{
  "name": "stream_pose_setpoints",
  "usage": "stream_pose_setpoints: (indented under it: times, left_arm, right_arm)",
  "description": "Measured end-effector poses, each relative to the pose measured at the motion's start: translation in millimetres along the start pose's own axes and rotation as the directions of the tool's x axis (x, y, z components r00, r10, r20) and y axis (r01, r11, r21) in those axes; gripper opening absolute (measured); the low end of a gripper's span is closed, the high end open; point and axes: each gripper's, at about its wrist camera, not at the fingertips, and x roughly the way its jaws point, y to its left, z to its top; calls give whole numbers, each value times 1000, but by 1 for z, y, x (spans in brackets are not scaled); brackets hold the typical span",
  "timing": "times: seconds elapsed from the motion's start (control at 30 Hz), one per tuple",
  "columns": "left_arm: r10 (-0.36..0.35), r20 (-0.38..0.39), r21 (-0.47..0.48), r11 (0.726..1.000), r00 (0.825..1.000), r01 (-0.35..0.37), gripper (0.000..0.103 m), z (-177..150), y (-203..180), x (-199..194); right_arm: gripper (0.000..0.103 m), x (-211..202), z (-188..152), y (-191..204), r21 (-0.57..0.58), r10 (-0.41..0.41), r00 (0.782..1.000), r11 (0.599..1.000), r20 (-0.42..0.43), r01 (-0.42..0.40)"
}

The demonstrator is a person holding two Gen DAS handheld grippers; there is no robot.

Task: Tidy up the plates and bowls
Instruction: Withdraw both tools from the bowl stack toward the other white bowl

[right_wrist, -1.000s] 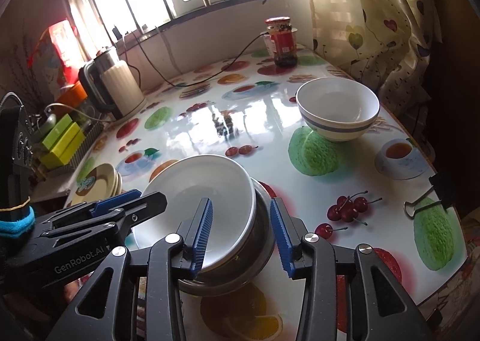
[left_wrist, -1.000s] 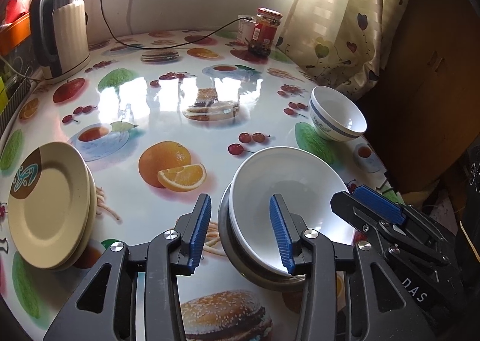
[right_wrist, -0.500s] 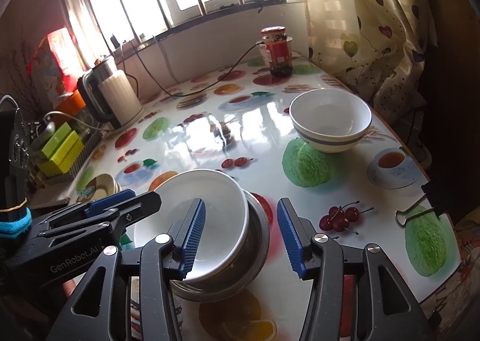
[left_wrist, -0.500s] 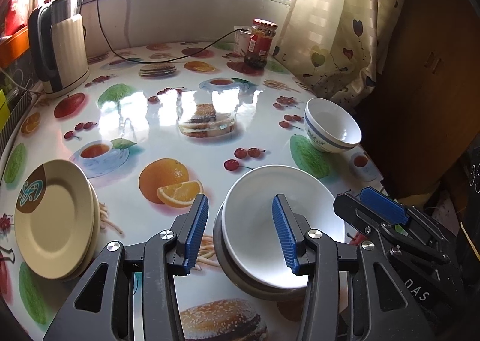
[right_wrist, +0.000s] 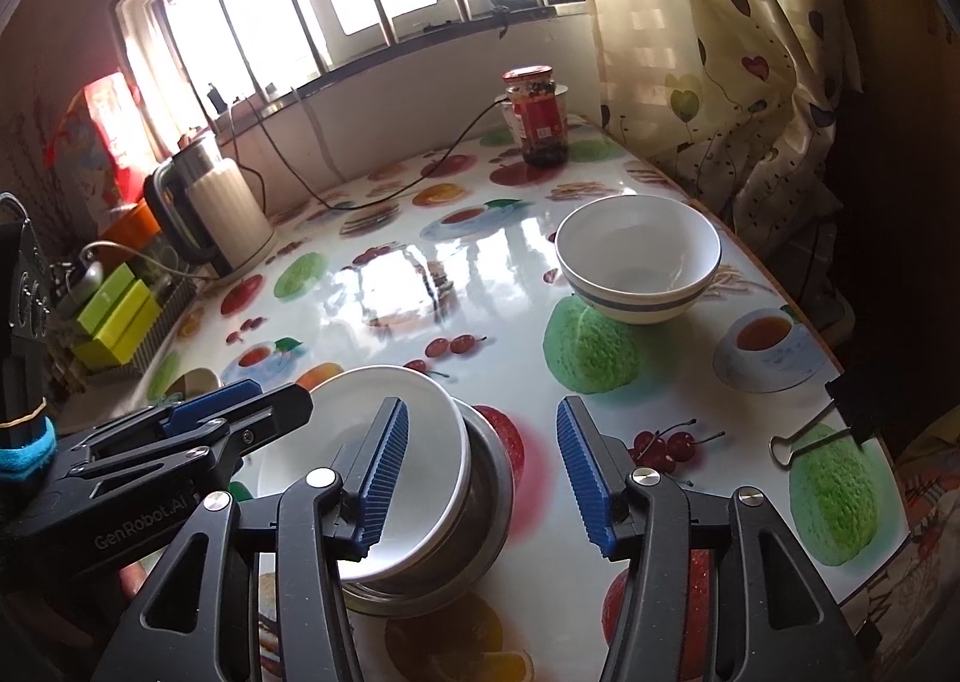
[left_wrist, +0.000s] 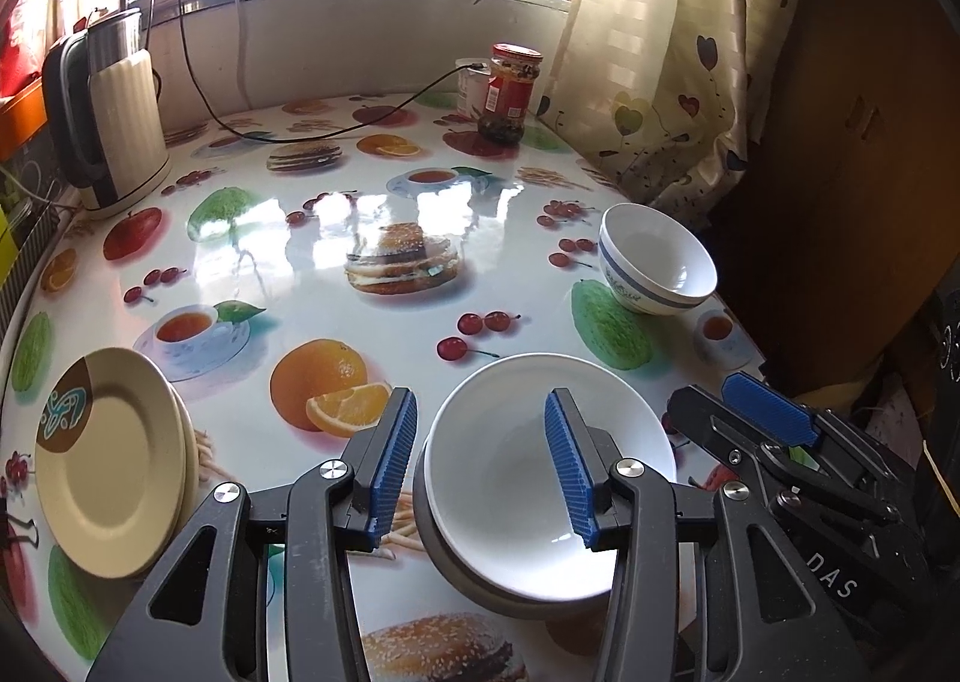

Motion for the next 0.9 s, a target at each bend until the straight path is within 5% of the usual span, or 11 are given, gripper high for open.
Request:
stream_pose_setpoints:
  times: [0.9]
  left_arm:
    - [-56,10,93,994,998,55,46,62,-42,36]
  right_arm:
    - [52,7,44,-46,34,-97,994,995,53,96]
